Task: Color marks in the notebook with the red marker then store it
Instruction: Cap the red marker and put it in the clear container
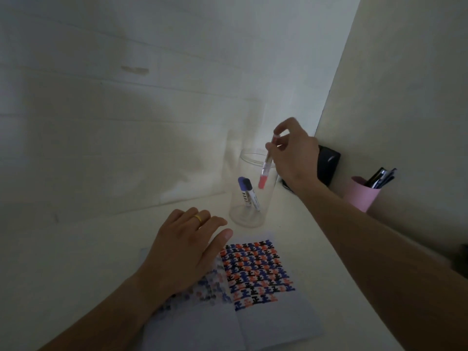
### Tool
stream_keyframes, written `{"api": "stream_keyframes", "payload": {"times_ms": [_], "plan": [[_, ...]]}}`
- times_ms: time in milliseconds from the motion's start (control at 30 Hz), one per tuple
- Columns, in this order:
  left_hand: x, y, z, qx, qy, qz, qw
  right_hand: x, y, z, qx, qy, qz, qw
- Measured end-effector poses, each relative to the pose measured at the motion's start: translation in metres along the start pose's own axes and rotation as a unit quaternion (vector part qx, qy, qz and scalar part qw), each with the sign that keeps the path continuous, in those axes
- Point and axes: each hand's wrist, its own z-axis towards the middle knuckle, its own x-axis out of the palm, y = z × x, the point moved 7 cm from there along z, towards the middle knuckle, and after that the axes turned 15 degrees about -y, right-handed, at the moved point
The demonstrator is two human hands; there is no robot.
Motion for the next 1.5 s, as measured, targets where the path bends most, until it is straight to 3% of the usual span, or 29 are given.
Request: {"api": "stream_keyframes", "payload": {"times_ms": [367, 567, 733, 900, 1000, 1300, 1500], "plan": [[0.004, 0.000, -0.002, -0.001, 0.022, -0.010, 1.000, 0.009, -0.007, -0.005, -0.029, 0.057, -0.118, 0.991], [0.006, 0.002, -0.001, -0.005, 0.033, -0.009, 0.999, -0.035, -0.004, -0.023, -0.021, 0.013, -0.073, 0.997], [0.008, 0.001, -0.003, -0.014, 0.048, -0.032, 0.998, -0.062, -0.030, -0.099, -0.016, 0.103, -0.084, 0.991], [0.013, -0.004, -0.007, -0.004, 0.091, -0.061, 0.994, -0.074, -0.059, -0.166, -0.003, 0.239, -0.147, 0.960], [0.017, -0.006, -0.010, 0.009, 0.116, -0.086, 0.990, -0.076, -0.065, -0.189, 0.017, 0.273, -0.139, 0.952], [0.046, -0.005, -0.027, 0.040, 0.236, -0.097, 0.966, -0.072, -0.079, -0.209, -0.017, 0.266, -0.156, 0.951], [0.049, -0.004, -0.028, 0.050, 0.241, -0.093, 0.965, -0.071, -0.080, -0.210, -0.007, 0.274, -0.161, 0.948]]}}
